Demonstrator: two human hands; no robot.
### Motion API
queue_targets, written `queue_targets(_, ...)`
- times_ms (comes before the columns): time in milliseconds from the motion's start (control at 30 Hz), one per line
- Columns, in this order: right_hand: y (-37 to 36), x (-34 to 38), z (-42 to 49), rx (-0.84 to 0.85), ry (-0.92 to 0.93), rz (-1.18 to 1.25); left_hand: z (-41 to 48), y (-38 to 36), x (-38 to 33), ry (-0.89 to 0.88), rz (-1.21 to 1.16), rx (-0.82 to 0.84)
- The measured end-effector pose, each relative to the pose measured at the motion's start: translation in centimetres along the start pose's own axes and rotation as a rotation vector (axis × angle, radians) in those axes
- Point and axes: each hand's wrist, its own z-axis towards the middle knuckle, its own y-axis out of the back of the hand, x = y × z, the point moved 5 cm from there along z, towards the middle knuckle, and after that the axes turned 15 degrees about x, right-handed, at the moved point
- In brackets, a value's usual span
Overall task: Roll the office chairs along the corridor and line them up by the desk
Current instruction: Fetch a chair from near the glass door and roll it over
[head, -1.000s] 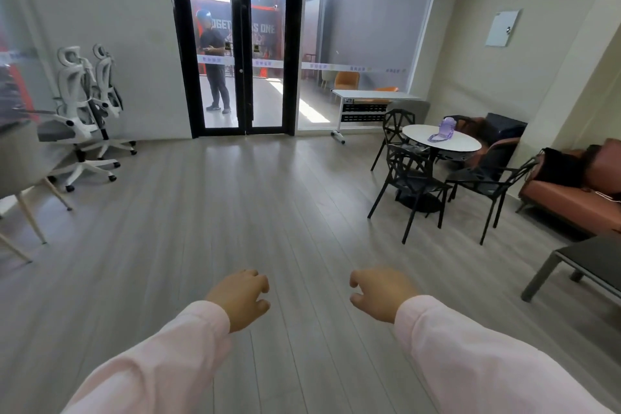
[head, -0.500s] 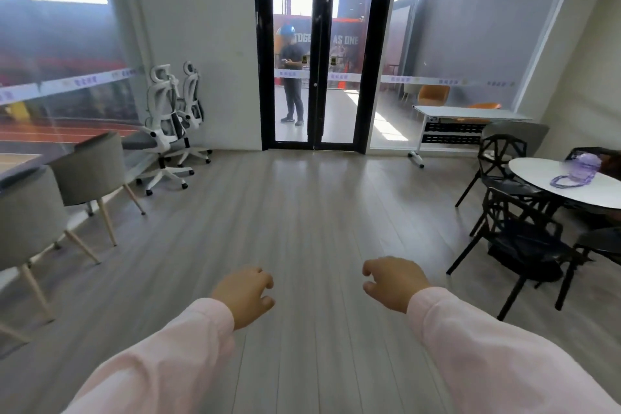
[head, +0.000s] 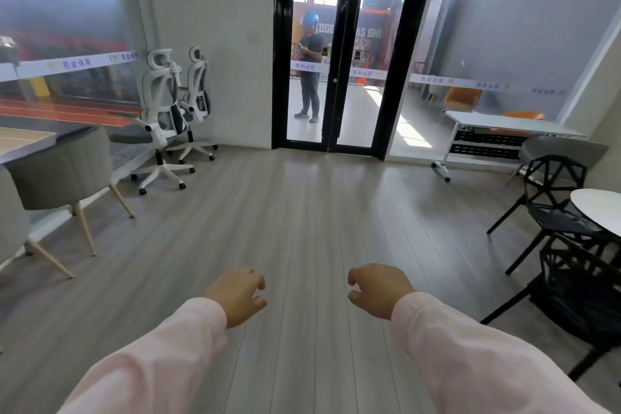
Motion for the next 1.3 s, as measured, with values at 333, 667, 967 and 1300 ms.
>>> queue_targets(333, 11.1, -5.0, 18.5, -0.018, 0.017, 0.017, 19.0, 11.3, 3.9, -0.013, -0.004, -0.005)
queue_targets(667, 20.7, -11.5, 41.0, -0.041, 0.078, 0.012, 39.7, 21.8, 9.7, 0.055, 0.011, -0.08)
queue_targets(967, 32.8, -14.0, 60.3, -0.038, 0.202, -0.046, 54.9, 31.8, 15.9, 0.177, -0.032, -0.109)
queue_targets(1300, 41.6, -12.0, 81.0, -0.028, 0.277, -0.141, 70.6, 39.2, 27.6, 0.254, -0.096, -0.095)
